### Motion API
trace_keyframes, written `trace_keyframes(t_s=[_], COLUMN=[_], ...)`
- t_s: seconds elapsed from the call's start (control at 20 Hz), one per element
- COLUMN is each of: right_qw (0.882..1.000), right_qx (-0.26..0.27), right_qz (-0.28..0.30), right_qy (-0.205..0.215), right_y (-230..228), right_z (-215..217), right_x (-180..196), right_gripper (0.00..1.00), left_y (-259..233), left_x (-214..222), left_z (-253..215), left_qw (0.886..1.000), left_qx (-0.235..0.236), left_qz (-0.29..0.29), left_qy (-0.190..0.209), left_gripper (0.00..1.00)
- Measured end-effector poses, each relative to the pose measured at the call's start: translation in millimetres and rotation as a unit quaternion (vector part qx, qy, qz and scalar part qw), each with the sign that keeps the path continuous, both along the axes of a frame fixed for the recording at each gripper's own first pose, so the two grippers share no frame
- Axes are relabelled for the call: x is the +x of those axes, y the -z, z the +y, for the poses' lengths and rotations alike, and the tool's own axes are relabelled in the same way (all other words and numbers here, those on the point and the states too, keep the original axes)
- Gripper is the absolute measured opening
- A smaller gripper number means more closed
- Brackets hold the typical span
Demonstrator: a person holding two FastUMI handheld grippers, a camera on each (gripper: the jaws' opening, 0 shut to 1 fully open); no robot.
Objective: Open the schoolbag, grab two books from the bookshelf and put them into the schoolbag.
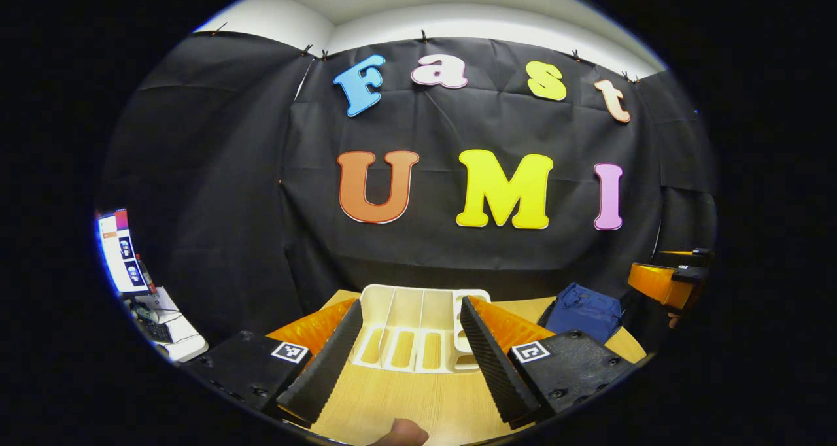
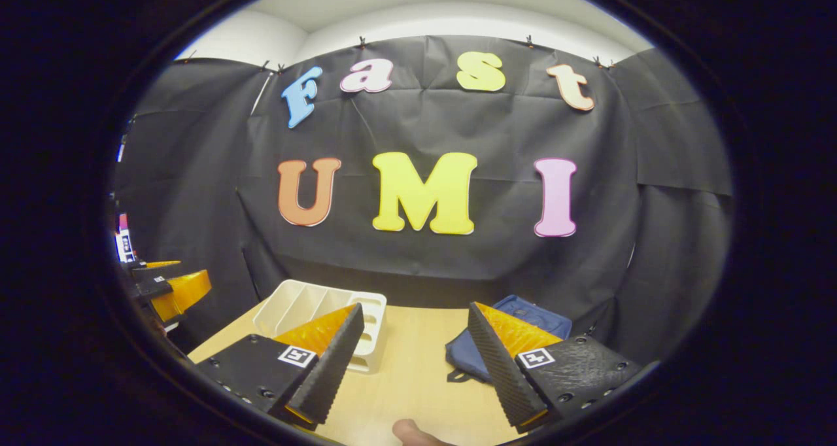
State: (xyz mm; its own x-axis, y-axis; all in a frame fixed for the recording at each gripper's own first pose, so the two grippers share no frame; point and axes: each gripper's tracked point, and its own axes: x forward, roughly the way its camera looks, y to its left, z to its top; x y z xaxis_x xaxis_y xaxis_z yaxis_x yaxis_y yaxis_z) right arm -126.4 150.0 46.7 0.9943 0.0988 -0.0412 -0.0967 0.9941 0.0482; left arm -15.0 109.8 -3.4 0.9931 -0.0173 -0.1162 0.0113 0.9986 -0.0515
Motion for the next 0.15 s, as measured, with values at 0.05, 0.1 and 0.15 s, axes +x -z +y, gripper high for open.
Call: trace_keyframes(t_s=[0.05,0.1,0.15], right_qw=[1.000,1.000,1.000], right_qx=[-0.005,-0.006,-0.006], right_qz=[-0.003,-0.005,-0.006], right_qy=[0.000,0.000,-0.001], right_y=[-1.1,-2.0,-1.7], right_z=[2.7,4.7,8.2], right_x=[0.0,-1.0,-1.3], right_gripper=[0.99,0.96,0.96], left_y=[0.0,-1.1,-2.6], left_x=[-1.7,-2.1,-3.2], left_z=[1.4,2.6,3.6], left_qw=[1.000,1.000,1.000], left_qx=[-0.003,-0.007,-0.011], left_qz=[-0.002,-0.003,-0.006], left_qy=[0.002,0.003,0.005], left_gripper=[0.96,0.96,0.97])
